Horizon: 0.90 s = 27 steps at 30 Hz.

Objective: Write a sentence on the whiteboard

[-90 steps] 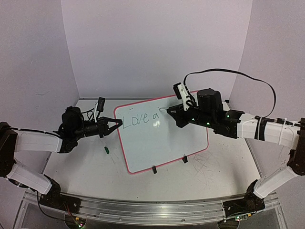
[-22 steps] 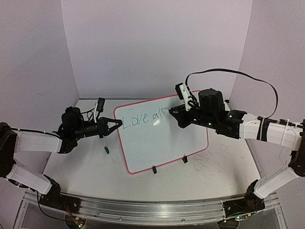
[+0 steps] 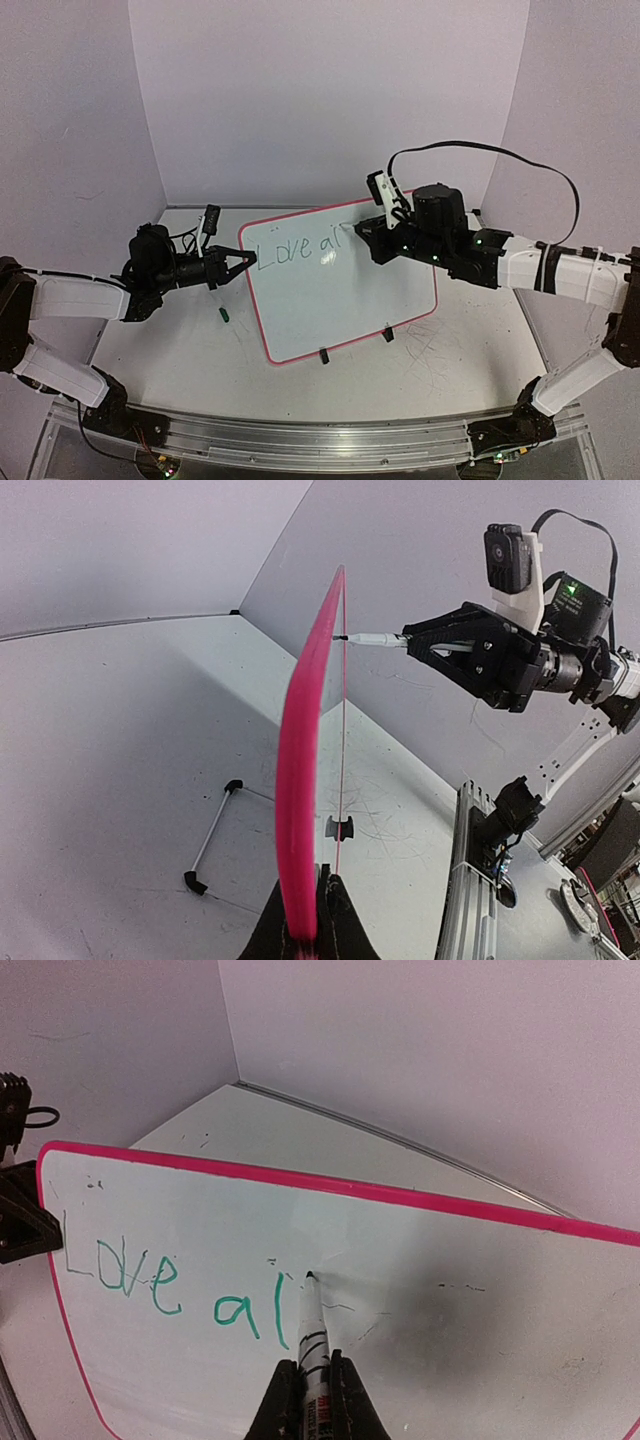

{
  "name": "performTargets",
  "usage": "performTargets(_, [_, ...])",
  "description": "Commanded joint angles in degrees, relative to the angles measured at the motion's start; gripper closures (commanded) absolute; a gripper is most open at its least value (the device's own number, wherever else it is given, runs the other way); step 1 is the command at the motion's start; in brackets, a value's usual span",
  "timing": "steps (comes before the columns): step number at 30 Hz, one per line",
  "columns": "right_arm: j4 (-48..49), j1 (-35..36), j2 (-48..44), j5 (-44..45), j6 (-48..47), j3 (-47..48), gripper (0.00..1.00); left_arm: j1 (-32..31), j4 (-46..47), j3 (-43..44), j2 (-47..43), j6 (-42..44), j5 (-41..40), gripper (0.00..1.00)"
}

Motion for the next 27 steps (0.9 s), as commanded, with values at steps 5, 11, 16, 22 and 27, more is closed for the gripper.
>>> performTargets(5, [2.1, -0.3, -0.3, 0.7, 1.0, -0.2, 1.0, -0.2, -3.8, -0.9, -0.4, 5.0, -2.6, 1.0])
performTargets(11, [1.3, -0.2, -1.0, 0.5, 1.7, -2.3, 1.0, -0.2, -3.8, -0.9, -0.5, 4.9, -2.6, 1.0])
performTargets(16, [0.9, -0.1, -1.9, 0.1, 2.4, -3.9, 1.0, -0.2, -3.8, -0.9, -0.6, 5.0, -2.6, 1.0])
performTargets(22, [0.3, -0.2, -2.9, 0.1, 3.0, -5.7, 1.0, -0.2, -3.9, -0.6, -0.3, 5.0, -2.4, 1.0])
performTargets(27, [0.0, -0.2, -3.2, 0.1, 3.1, -6.6, 1.0, -0.2, -3.9, -0.7, -0.4, 5.0, -2.4, 1.0])
